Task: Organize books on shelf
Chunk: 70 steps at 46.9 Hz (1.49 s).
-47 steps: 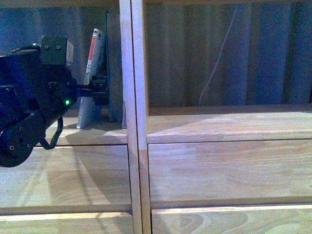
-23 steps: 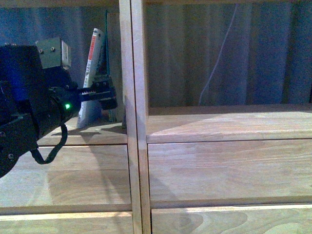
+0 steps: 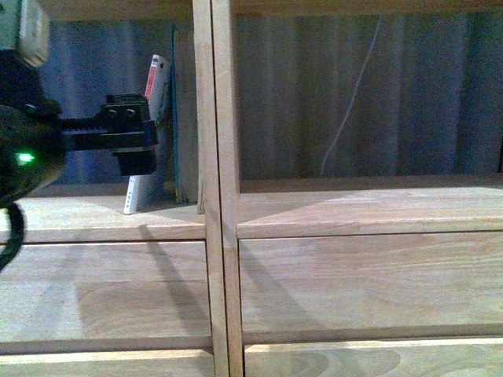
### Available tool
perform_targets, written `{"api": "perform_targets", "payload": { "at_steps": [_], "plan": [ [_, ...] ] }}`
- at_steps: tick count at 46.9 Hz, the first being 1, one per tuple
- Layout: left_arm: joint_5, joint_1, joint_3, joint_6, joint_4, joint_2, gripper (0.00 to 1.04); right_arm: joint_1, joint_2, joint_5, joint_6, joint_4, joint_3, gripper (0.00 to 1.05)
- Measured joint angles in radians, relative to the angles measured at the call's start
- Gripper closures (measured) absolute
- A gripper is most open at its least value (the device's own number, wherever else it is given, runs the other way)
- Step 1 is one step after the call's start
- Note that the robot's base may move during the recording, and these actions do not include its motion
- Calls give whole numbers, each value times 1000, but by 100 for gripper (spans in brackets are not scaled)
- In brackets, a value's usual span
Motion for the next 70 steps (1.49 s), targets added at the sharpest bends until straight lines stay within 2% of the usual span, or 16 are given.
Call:
{"api": "perform_targets", "payload": {
  "at_steps": [12, 15, 20, 23, 24, 29, 31, 44, 51, 62, 63, 65, 70],
  "plan": [
    [-241, -120, -260, 153, -58, -335, 7, 0, 0, 0, 0, 0, 0, 7],
    [-378, -183, -356, 205, -132, -495, 7, 0, 0, 0, 0, 0, 0, 7],
    [-539, -283, -484, 232, -292, -735, 7, 0, 0, 0, 0, 0, 0, 7],
    [-608, -339, -536, 237, -365, -854, 7, 0, 0, 0, 0, 0, 0, 7],
    [-605, -344, -539, 230, -382, -872, 8, 0, 0, 0, 0, 0, 0, 7],
    [-443, -357, -562, 111, -666, -1075, 23, 0, 0, 0, 0, 0, 0, 7],
    [-349, -319, -608, 53, -783, -1196, 33, 0, 0, 0, 0, 0, 0, 7],
    [-136, -111, -767, -17, -840, -1389, 72, 0, 0, 0, 0, 0, 0, 7],
    [-11, 26, -774, -26, -877, -1452, 102, 0, 0, 0, 0, 0, 0, 7],
    [124, 167, -812, -30, -898, -1518, 102, 0, 0, 0, 0, 0, 0, 7],
    [195, 206, -812, -29, -908, -1525, 102, 0, 0, 0, 0, 0, 0, 7],
    [240, 250, -812, -29, -911, -1529, 102, 0, 0, 0, 0, 0, 0, 7],
    [257, 311, -812, -31, -912, -1530, 102, 0, 0, 0, 0, 0, 0, 7]
  ]
}}
